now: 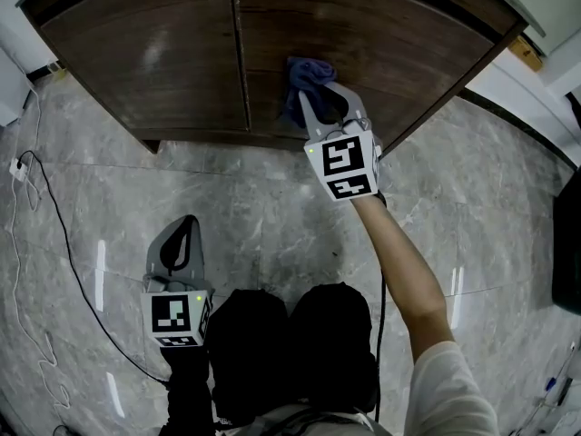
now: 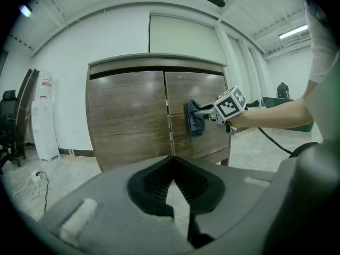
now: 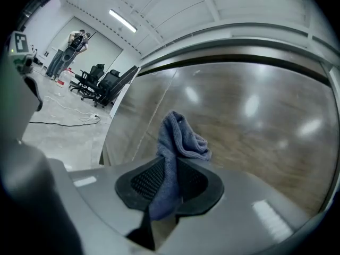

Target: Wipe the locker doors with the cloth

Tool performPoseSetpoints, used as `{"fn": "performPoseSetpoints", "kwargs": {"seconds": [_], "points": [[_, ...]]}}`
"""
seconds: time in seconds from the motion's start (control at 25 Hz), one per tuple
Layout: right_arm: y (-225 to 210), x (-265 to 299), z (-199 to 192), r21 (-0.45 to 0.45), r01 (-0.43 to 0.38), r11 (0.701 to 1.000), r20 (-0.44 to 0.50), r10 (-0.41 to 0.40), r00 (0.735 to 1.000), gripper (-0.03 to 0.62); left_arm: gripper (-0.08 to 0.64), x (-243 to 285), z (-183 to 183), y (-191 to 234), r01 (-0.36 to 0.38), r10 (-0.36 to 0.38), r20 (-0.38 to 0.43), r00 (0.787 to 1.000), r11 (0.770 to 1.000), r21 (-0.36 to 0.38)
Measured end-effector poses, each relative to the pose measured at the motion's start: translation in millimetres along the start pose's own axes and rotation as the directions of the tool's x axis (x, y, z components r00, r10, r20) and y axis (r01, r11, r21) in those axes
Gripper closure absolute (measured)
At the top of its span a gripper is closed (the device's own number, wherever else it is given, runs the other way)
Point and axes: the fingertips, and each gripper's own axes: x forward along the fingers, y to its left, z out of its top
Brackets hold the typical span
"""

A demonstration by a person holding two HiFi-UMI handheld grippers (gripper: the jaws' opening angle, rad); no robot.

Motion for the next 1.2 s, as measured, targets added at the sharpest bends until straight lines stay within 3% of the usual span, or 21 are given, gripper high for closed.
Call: {"fn": "performPoseSetpoints", "kwargs": {"seconds": [0.52, 0.88, 1.2], "points": [[53.2, 21.2, -79.9, 0.024, -0.089, 0.996, -0.130, 0.091, 0.987, 0.520, 0.558, -1.1, -1.5, 1.8, -0.004, 0.004, -0.007, 1.000, 1.000, 0.004], [92.5, 35.7, -136.7, 0.088, -0.161, 0.983, -0.253, 0.178, 0.951, 0.520, 0.557, -3.9, -3.9, 7.8, -0.014, 0.014, -0.014, 1.000, 1.000, 0.005], [113.5, 45.5, -159.8, 0.109, -0.199, 0.974, -0.304, 0.223, 0.926, 0.520, 0.557, -4.7, -6.4, 10.6, -0.021, 0.021, -0.019, 1.000, 1.000, 0.004]]}}
